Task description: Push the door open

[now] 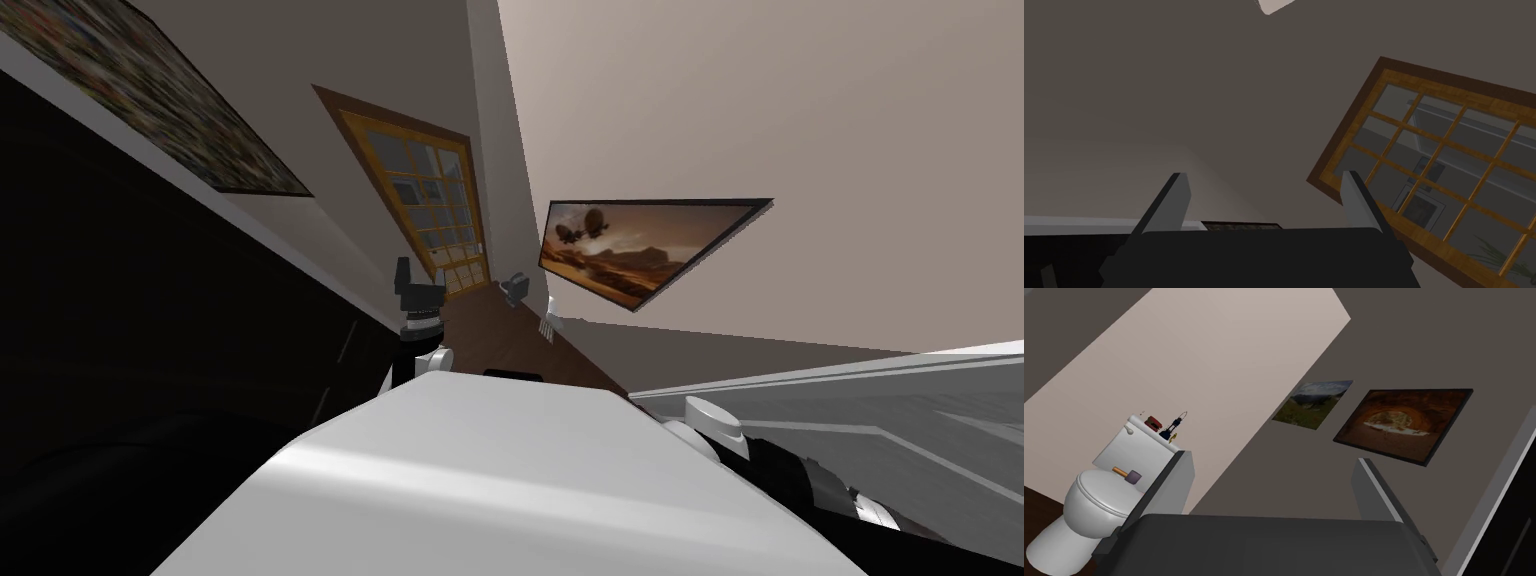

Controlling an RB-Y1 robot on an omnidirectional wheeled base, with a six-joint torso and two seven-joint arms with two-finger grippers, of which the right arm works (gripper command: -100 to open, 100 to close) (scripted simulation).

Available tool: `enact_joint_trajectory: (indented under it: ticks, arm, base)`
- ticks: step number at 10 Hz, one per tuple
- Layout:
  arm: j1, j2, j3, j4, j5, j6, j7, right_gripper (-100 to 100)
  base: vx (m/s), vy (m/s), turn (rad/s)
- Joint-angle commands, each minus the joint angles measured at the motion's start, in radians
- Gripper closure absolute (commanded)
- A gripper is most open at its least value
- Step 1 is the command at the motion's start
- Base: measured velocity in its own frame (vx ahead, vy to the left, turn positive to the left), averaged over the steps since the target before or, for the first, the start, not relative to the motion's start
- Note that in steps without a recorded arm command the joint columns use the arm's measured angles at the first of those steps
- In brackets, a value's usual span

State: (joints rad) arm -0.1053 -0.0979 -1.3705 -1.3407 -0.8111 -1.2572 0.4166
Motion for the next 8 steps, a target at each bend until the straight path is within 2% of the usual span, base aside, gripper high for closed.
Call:
enact_joint_trajectory:
  ticks: [1, 4, 5, 8]
  arm:
    - [-0.010, -0.015, -0.018, 0.033, -0.011, -0.014, 0.006, -100]
    - [-0.041, -0.011, -0.088, 0.088, -0.053, -0.059, 0.035, -100]
    - [-0.048, -0.011, -0.102, 0.099, -0.061, -0.068, 0.041, -100]
    - [-0.079, -0.007, -0.172, 0.153, -0.103, -0.114, 0.070, -100]
  base:
    - [0.068, 0.097, -0.079]
    - [0.071, 0.097, -0.162]
    - [0.060, 0.127, -0.171]
    - [0.064, 0.140, -0.186]
